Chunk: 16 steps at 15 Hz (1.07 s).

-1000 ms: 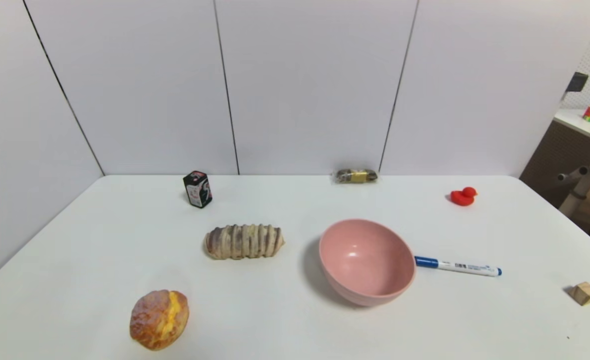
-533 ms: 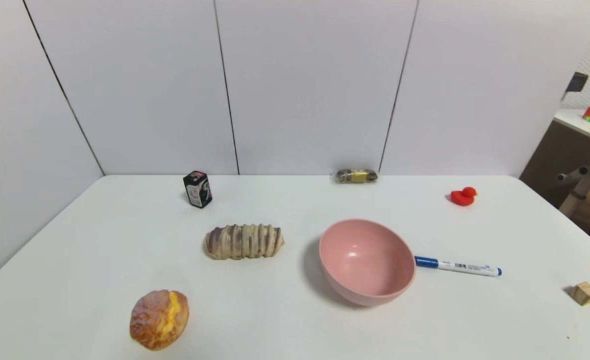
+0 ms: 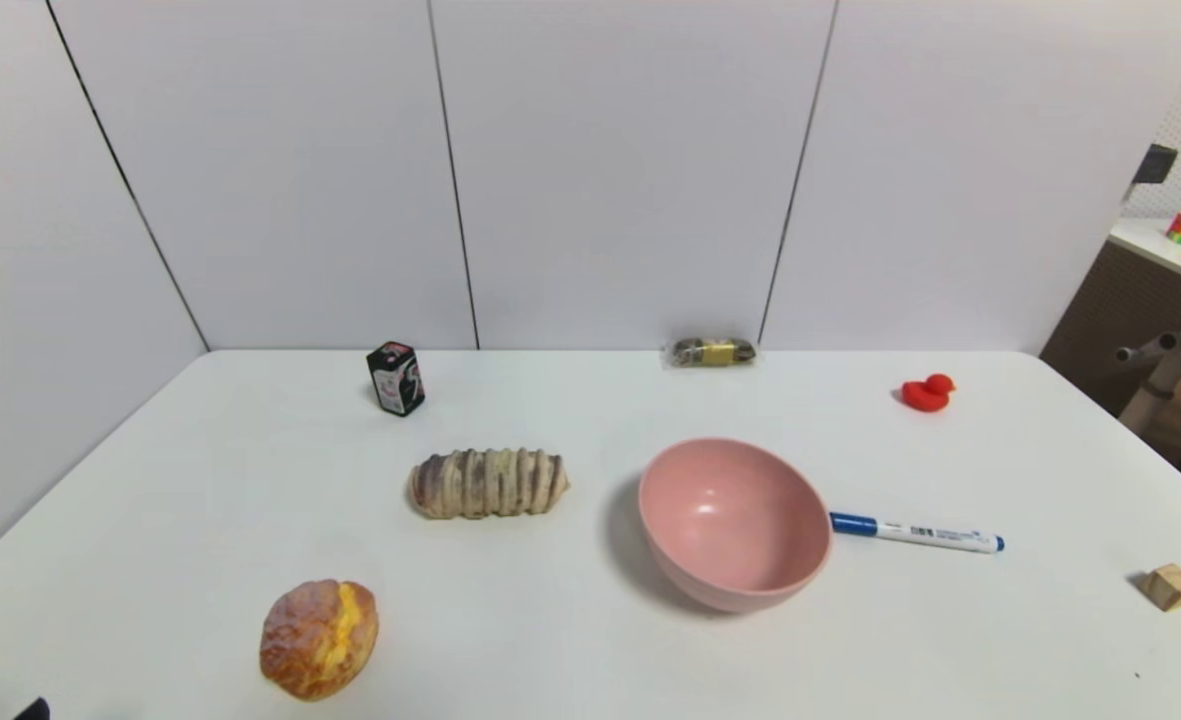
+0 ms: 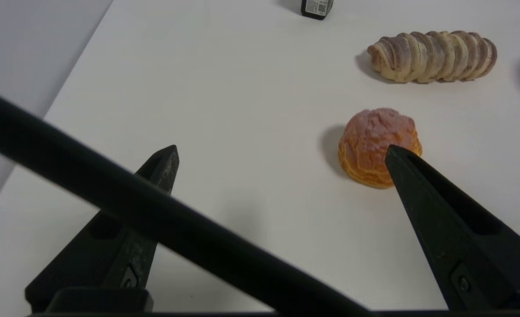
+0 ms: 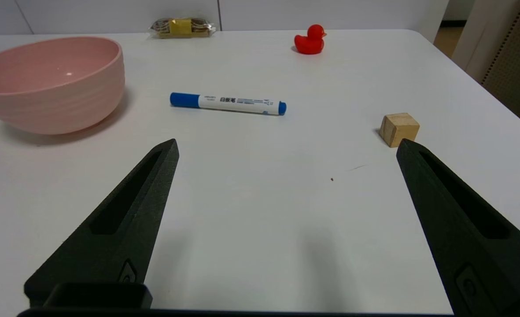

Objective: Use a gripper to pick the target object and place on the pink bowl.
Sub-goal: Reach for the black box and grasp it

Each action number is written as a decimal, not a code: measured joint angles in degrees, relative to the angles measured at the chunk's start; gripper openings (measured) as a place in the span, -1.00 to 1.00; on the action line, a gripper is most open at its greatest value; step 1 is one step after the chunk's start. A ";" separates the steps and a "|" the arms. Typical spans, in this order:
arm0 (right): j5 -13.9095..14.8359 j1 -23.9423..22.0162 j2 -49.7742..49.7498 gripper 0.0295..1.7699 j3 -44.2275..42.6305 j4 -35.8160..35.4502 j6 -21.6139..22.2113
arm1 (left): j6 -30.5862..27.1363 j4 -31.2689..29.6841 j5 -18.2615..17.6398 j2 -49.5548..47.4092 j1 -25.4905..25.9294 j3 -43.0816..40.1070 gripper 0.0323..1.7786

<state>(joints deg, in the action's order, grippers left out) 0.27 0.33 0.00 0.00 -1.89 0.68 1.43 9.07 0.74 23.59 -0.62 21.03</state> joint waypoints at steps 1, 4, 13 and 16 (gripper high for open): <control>0.00 -0.02 0.00 0.93 0.00 -0.01 0.02 | -0.74 0.73 -0.04 5.01 -0.26 4.05 0.90; -0.02 0.00 0.00 0.93 0.00 -0.01 0.02 | -2.05 1.76 -0.12 21.09 -1.52 15.07 0.90; 0.00 0.00 0.00 0.93 0.00 0.00 0.02 | -2.72 -11.19 -1.90 65.46 -6.66 35.45 0.90; 0.00 0.00 0.00 0.93 0.00 -0.01 0.00 | -2.46 -26.65 -3.90 75.83 -6.88 33.65 0.90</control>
<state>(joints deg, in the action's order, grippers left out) 0.27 0.33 0.00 0.00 -1.90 0.68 -1.04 -17.58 -3.16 99.41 -7.50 54.67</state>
